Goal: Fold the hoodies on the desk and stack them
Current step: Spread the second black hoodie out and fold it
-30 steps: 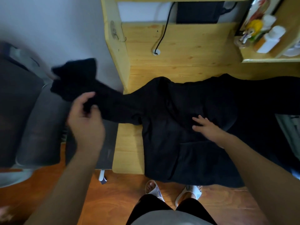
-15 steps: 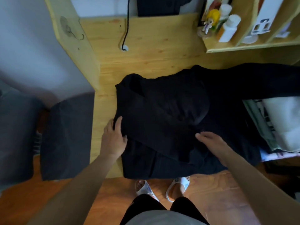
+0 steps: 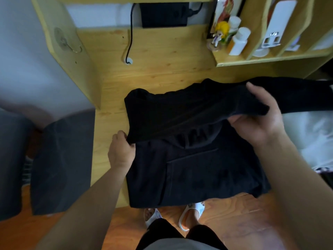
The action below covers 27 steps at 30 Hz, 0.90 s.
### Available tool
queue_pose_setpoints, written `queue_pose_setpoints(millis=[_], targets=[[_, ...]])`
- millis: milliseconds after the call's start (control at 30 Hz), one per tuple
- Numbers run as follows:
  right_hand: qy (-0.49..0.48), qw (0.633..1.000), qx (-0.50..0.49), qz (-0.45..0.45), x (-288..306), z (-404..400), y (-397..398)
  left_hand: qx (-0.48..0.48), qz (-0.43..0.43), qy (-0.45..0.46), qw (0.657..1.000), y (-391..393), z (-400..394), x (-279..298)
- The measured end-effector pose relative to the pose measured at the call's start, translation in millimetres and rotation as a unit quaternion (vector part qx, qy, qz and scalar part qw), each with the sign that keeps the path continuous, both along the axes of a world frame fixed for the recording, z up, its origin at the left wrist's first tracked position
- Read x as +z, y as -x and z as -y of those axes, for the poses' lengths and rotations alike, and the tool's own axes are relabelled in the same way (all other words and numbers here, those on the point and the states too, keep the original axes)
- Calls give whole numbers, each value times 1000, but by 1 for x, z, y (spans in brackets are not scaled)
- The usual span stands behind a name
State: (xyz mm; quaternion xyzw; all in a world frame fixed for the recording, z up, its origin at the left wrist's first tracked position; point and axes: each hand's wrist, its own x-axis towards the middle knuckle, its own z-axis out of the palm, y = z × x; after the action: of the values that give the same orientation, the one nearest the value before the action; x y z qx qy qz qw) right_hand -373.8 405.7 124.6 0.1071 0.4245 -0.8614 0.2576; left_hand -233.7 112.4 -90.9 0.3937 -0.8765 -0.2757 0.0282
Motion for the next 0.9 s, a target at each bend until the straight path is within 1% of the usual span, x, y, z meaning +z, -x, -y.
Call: queue_pose_setpoints(millis=[67, 133, 233, 300, 367, 400, 433, 467, 500, 533, 567, 600, 633, 667, 733, 767, 833, 900], targets=[[17, 999, 34, -19, 19, 22, 11, -6, -22, 3, 1000, 3, -5, 7], [5, 996, 75, -53, 42, 45, 21, 5, -56, -11, 998, 6, -5, 10], [-50, 984, 134, -106, 79, 75, 34, 2, -108, -66, 992, 7, 10, 10], [-84, 979, 140, -124, 95, 82, 44, -1, -144, -121, 982, 6, 20, 18], [-127, 976, 133, -119, 104, 74, 57, -12, -133, -173, 976, 1, 29, 30], [-162, 973, 127, -100, 99, 66, 62, -27, -120, -185, 975, -1, 34, 31], [-206, 969, 116, -73, 88, 54, 65, -50, -97, -177, 978, -2, 40, 30], [-261, 960, 85, -46, 64, 37, 65, -79, -72, -149, 983, -3, 43, 29], [-335, 940, 57, -25, 30, 16, 65, -101, -44, -109, 988, -3, 44, 27], [-420, 907, 30, -5, -13, -9, 65, -107, -28, -66, 992, -2, 41, 23], [-501, 865, 15, 21, -59, -33, 66, -93, -20, -34, 995, -1, 35, 21], [-553, 832, 8, 42, -104, -52, 63, -69, -18, -14, 997, 0, 27, 18], [-575, 815, 22, 68, -138, -63, 53, -42, -14, -14, 999, 0, 18, 15], [-570, 815, 43, 100, -151, -60, 34, -22, -11, -26, 999, 1, 11, 10], [-533, 831, 81, 136, -168, -55, 8, 3, 4, -44, 999, 4, -2, 4], [-527, 835, 79, 138, -176, -55, 4, 23, 4, -53, 998, 8, -5, 2], [-522, 841, 42, 138, -194, -62, 10, 89, -10, -82, 993, 15, -9, 1], [-486, 859, 9, 159, -201, -67, 18, 148, -17, -114, 982, 20, -14, 0]])
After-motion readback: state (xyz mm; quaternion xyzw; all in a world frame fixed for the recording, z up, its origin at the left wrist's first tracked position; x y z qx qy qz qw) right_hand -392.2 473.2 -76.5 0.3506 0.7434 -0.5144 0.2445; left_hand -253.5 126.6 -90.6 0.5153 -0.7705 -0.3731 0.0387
